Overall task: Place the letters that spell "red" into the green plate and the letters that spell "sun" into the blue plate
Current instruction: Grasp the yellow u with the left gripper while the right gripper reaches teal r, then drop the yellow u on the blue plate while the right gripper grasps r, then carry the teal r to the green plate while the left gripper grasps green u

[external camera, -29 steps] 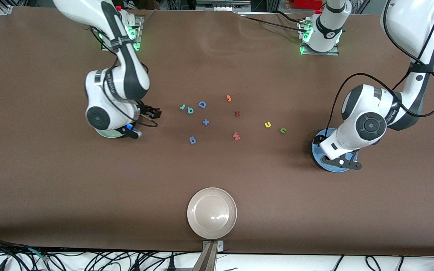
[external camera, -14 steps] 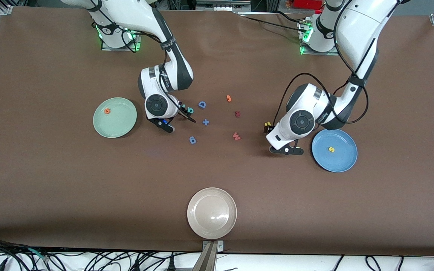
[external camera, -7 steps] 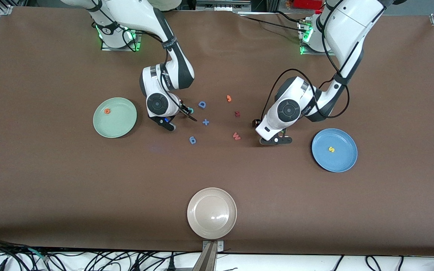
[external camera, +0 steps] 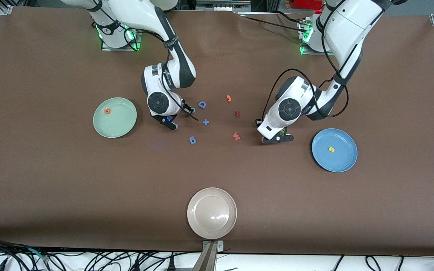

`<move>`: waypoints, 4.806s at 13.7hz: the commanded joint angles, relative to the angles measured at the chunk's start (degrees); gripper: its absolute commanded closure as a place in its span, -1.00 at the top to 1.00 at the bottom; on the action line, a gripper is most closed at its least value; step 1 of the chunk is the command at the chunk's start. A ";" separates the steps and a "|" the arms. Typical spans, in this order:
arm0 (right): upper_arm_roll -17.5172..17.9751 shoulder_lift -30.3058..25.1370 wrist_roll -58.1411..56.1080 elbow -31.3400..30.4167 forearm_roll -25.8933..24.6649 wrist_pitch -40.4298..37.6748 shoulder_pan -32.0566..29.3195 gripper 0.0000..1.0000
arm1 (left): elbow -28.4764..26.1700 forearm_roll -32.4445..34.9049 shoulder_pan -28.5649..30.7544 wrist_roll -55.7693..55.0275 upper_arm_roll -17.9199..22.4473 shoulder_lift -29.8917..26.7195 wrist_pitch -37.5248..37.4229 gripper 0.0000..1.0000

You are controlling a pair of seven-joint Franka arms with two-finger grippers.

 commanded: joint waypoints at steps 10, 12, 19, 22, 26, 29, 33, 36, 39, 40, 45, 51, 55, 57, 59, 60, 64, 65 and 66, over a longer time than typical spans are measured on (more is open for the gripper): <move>-0.51 0.59 -0.73 -0.47 1.46 0.76 1.12 -0.04 | 9.51 -0.85 5.89 7.76 0.24 -6.50 -22.25 -1.00; -0.51 0.59 -0.82 -0.47 1.46 0.67 1.12 -0.09 | 9.61 -0.50 9.31 12.06 0.51 -6.50 -22.27 -1.00; -1.30 0.51 -0.82 -0.12 1.29 0.67 0.94 -0.15 | 9.17 12.49 17.84 20.34 0.51 -0.79 -16.48 -0.93; -1.21 0.59 -0.82 -0.12 1.02 2.42 0.86 -0.15 | 9.34 14.00 19.88 22.01 0.51 2.11 -12.43 -0.92; -1.13 0.68 -0.64 -0.12 1.02 2.69 0.94 -0.33 | 9.43 14.27 20.23 22.10 0.42 1.68 -12.51 1.00; -1.13 0.68 -0.64 -0.20 1.02 2.69 1.03 -0.65 | 9.61 13.31 20.32 22.01 0.25 0.45 -13.04 1.00; -1.21 0.51 -0.73 -0.21 0.93 2.17 1.03 -0.92 | 9.70 13.22 20.14 21.75 -0.28 -0.87 -14.62 1.00; -2.43 -0.89 -0.73 -0.12 0.85 0.94 0.94 -0.95 | 10.66 13.13 20.14 21.31 -2.29 -0.87 -14.80 1.00; -6.91 -3.00 -0.91 1.98 -0.03 -7.21 1.03 -0.95 | 11.54 10.42 19.53 20.96 -3.53 -0.78 -14.80 1.00; -8.58 -3.88 -1.60 3.12 -1.69 -10.46 1.03 -0.95 | 11.63 10.23 19.44 20.61 -3.62 -0.78 -14.80 1.00; -20.44 -5.03 -15.81 6.39 -3.99 -24.01 1.03 -0.95 | 12.16 10.14 17.51 17.29 -3.97 -0.78 -14.80 1.00; -28.54 -3.36 -35.24 0.60 -5.75 -22.72 0.86 -0.95 | 11.72 9.79 11.62 4.09 -4.85 0.88 -14.53 1.00; -29.08 -3.36 -42.90 -7.83 -5.75 -15.70 0.77 -0.95 | 9.36 4.54 11.17 3.91 -4.85 2.38 -13.75 1.00; -29.60 -3.27 -47.73 -11.79 -5.66 -11.13 0.68 -0.95 | 4.80 0.13 11.79 4.08 -4.85 1.51 -9.11 0.99; -29.60 -3.19 -49.68 -14.08 -5.66 -8.92 0.07 -0.95 | 2.06 0.03 11.79 4.26 -4.77 1.32 -4.88 0.98; -29.60 -2.66 -51.08 -14.79 -5.66 -8.30 -0.20 -0.95 | 1.18 0.12 11.88 4.52 -4.76 1.41 -3.56 0.95; -29.51 -1.25 -52.32 -15.15 -5.48 -6.63 -0.90 -0.93 | -0.59 0.12 12.05 4.79 -4.76 1.06 -2.84 0.04; -29.43 -1.25 -52.24 -15.15 -5.31 -6.62 -0.90 -0.91 | -0.50 0.21 12.32 4.79 -4.76 0.97 -2.84 -0.26; -29.43 -1.25 -52.24 -15.15 -5.22 -6.62 -0.90 -0.87 | -0.41 0.21 12.32 4.79 -4.76 0.97 -2.84 -0.51</move>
